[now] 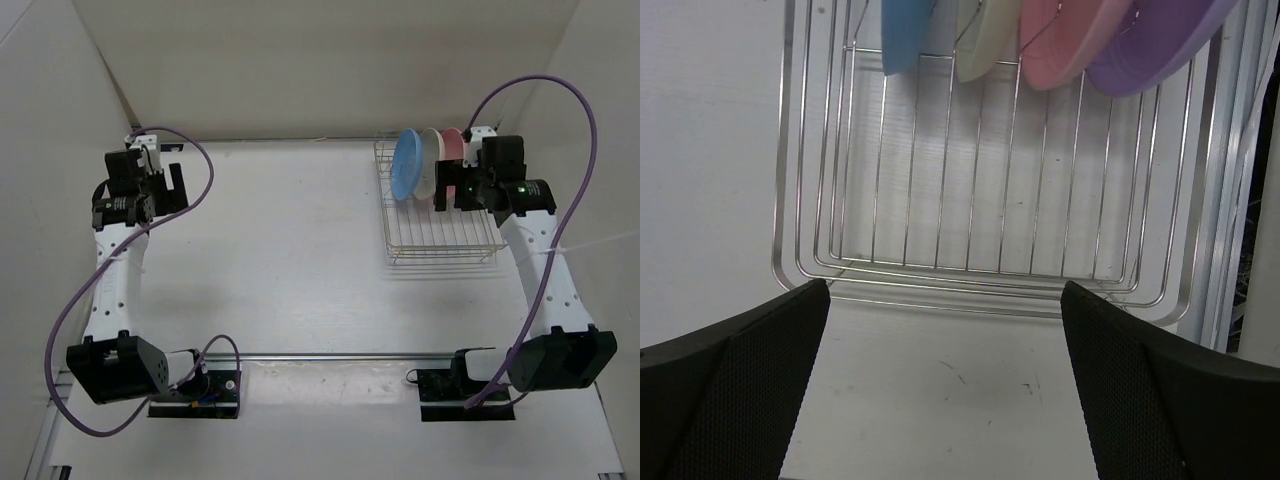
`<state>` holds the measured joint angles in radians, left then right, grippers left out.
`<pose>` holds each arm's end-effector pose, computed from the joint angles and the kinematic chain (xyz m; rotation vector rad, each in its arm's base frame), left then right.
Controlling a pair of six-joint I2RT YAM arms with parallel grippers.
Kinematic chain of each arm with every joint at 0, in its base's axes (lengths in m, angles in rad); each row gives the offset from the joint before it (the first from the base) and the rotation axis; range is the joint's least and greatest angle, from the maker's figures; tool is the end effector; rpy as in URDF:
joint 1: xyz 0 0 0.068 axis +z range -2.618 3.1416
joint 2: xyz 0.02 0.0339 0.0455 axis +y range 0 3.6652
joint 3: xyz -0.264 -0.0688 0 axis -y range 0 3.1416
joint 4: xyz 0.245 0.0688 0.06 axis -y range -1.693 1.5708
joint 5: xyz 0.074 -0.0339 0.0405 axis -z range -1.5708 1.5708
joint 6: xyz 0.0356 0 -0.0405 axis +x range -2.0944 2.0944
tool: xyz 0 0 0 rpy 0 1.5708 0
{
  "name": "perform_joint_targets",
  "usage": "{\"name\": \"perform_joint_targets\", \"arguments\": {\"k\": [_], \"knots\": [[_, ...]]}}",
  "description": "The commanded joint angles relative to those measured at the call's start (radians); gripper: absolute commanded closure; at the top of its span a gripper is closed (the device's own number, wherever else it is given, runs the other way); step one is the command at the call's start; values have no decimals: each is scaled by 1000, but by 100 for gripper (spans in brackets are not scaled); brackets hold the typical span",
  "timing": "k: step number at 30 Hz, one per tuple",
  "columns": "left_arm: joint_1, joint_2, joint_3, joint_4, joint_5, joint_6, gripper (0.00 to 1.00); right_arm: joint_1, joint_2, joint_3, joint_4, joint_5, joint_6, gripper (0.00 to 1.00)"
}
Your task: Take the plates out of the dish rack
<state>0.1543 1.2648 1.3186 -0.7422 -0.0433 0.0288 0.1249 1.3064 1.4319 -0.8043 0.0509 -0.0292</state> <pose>0.2631 0.0425 0.3687 -0.1650 2.2566 0.1465 0.2699 0.0321 0.3897 -0.1458 2.2438 -0.0057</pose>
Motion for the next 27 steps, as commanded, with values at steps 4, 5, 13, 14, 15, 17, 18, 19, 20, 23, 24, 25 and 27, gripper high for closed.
{"name": "perform_joint_targets", "arguments": {"k": [4,5,13,14,15,17,18,19,20,23,24,25,27], "knots": [[-13,-82,116,-155,25,124,0,-74,-39,-5,36,-192,-35,0],[-13,-97,99,-155,25,125,0,-74,-54,-19,77,-253,-55,0],[-22,-97,61,-172,10,143,0,-71,-67,-93,326,-292,-115,0],[-22,-97,60,-172,10,143,0,-71,-12,-38,326,-283,-106,0],[-22,-85,60,-172,20,143,0,-71,20,-4,315,-266,-97,0],[-22,-85,70,-172,29,132,0,-61,103,80,315,-252,-84,0],[-22,-85,70,-172,40,132,0,-61,125,99,315,-238,-84,0],[-22,-76,70,-172,40,132,0,-50,143,110,326,-224,-84,0],[-22,-76,79,-172,40,141,0,-50,177,119,326,-215,-93,0],[-32,-53,88,-172,40,141,0,-22,261,182,335,-195,-118,0],[-32,-44,88,-172,40,141,0,-12,284,235,335,-184,-130,0],[-32,-35,88,-172,40,141,0,-11,307,264,326,-175,-130,0],[-32,-25,88,-172,28,141,0,7,369,317,326,-152,-140,0]]}}
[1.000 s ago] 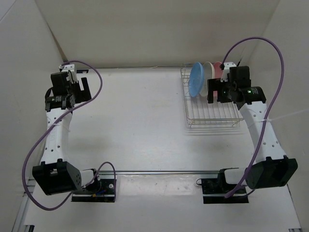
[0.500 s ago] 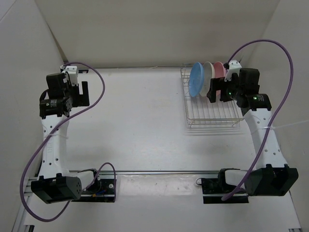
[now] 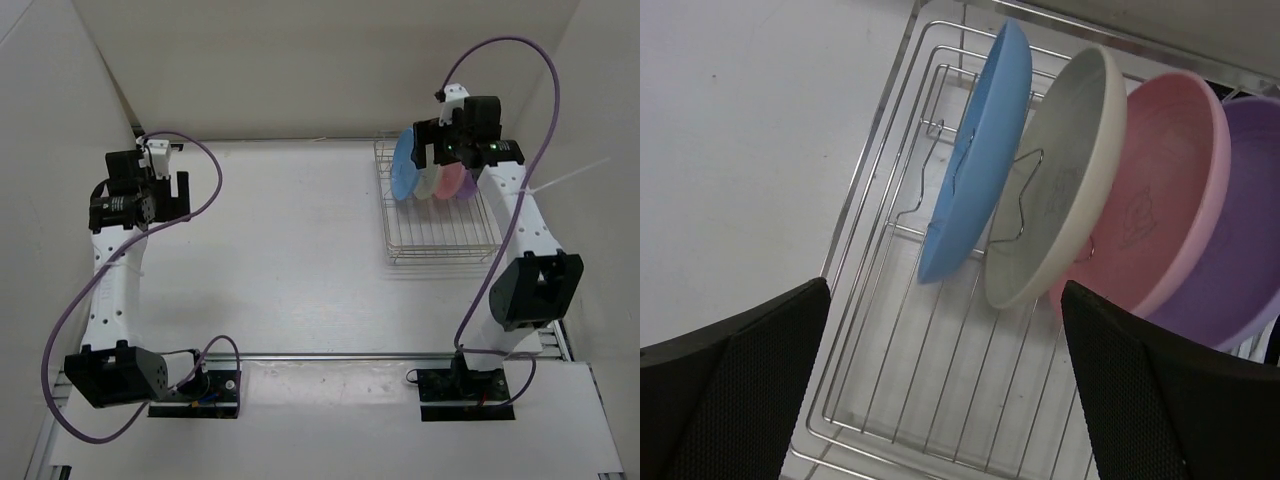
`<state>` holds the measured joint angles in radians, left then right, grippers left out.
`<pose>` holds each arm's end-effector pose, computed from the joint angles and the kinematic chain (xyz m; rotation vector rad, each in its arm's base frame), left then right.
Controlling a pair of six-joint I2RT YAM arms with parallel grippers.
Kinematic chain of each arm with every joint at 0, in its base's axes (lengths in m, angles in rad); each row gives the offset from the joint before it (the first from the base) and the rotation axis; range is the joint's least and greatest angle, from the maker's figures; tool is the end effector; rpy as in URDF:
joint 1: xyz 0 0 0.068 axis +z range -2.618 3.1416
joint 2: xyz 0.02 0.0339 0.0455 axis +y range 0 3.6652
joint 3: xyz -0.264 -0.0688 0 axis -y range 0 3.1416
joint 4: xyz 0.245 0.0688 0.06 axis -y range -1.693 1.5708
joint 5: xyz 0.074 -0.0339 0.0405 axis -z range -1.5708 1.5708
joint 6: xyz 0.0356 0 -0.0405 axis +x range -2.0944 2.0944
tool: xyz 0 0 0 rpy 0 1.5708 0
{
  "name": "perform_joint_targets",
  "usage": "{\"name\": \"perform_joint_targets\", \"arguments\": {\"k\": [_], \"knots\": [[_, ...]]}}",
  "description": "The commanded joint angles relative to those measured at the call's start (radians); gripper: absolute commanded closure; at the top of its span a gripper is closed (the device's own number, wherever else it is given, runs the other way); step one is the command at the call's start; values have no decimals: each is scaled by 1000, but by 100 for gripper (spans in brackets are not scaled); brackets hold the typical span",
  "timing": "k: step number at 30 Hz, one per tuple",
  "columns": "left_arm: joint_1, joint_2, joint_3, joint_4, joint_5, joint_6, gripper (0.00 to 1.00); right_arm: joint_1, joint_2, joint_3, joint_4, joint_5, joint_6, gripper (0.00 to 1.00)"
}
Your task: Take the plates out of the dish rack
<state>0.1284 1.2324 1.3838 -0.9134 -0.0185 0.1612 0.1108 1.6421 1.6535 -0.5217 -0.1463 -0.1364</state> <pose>0.2427 0.0320 0.3831 0.0291 2.3384 0.1658 0.3755 0.0470 0.3863 -0.3445 2.0492 0.1365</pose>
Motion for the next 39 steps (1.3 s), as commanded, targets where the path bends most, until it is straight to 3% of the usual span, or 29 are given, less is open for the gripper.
{"name": "perform_joint_targets", "arguments": {"k": [1,7,30,39], "knots": [[-6,19,32,-1,3,9,0,21,51,141,43,45,-32,0],[-6,53,76,-10,-17,28,0,65,165,252,34,96,-55,0],[-6,73,130,-1,-26,9,0,107,312,252,54,149,-55,7],[-6,64,129,-1,-37,0,0,107,334,252,54,148,-55,20]]}}
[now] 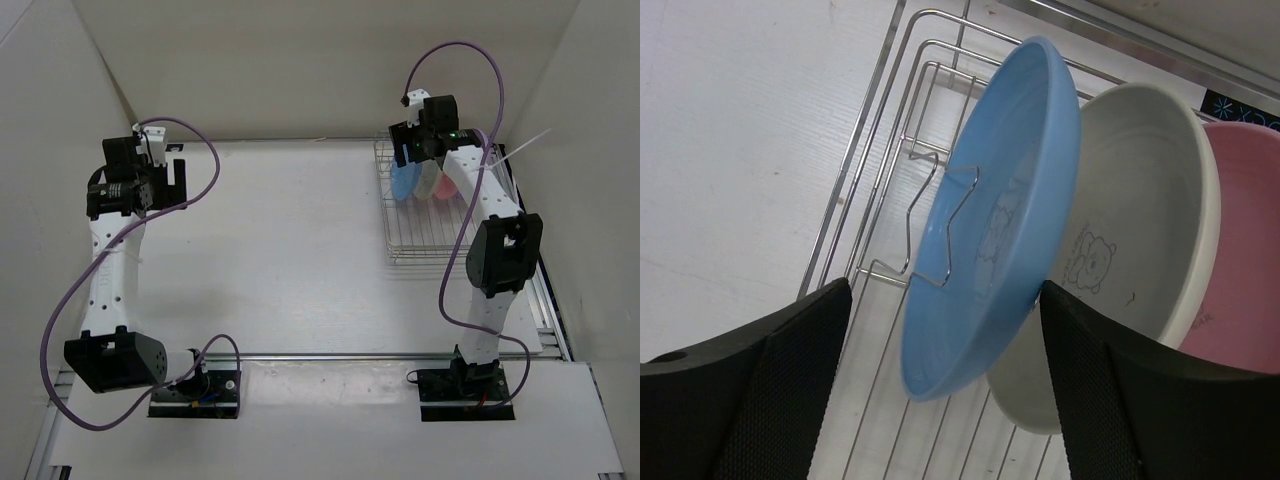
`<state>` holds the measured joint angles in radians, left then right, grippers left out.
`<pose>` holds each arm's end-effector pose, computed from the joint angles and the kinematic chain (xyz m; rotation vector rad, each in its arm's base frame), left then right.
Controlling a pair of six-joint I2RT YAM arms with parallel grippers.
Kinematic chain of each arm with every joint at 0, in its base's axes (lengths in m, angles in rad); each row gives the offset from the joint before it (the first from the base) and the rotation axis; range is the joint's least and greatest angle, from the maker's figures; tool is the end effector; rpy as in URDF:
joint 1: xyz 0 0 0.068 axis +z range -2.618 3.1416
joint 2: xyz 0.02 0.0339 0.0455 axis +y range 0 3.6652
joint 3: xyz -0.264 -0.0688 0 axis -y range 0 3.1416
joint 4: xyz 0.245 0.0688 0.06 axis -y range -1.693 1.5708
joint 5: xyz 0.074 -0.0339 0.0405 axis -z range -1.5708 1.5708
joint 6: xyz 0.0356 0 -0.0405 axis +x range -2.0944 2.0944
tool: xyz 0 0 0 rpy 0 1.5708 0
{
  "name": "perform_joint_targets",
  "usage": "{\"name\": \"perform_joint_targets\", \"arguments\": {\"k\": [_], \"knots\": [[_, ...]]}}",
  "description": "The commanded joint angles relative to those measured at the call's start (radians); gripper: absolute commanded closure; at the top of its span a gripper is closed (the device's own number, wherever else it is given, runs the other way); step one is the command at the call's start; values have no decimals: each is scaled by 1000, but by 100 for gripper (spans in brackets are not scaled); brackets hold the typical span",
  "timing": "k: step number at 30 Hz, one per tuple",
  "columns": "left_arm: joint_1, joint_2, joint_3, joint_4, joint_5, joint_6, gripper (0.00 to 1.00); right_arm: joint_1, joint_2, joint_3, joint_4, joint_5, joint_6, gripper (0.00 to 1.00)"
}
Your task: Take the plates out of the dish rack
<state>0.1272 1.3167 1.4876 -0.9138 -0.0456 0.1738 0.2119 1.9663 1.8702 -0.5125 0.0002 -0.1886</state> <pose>0.2632 0.0353 0.3957 0.0308 2.3214 0.2053 0.4509 0.0970 0.3307 -0.4334 2.1359 0.0130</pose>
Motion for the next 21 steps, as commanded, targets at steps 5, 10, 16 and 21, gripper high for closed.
{"name": "perform_joint_targets", "arguments": {"k": [5,10,16,21], "knots": [[5,-30,25,0,-10,-13,0,6,19,35,64,20,6,31],[14,-39,25,0,-10,-13,0,24,19,6,92,119,38,38],[14,-48,25,0,-10,-13,0,35,19,-26,115,250,69,47],[14,-48,16,0,-19,-22,0,44,10,-36,124,313,89,53]]}}
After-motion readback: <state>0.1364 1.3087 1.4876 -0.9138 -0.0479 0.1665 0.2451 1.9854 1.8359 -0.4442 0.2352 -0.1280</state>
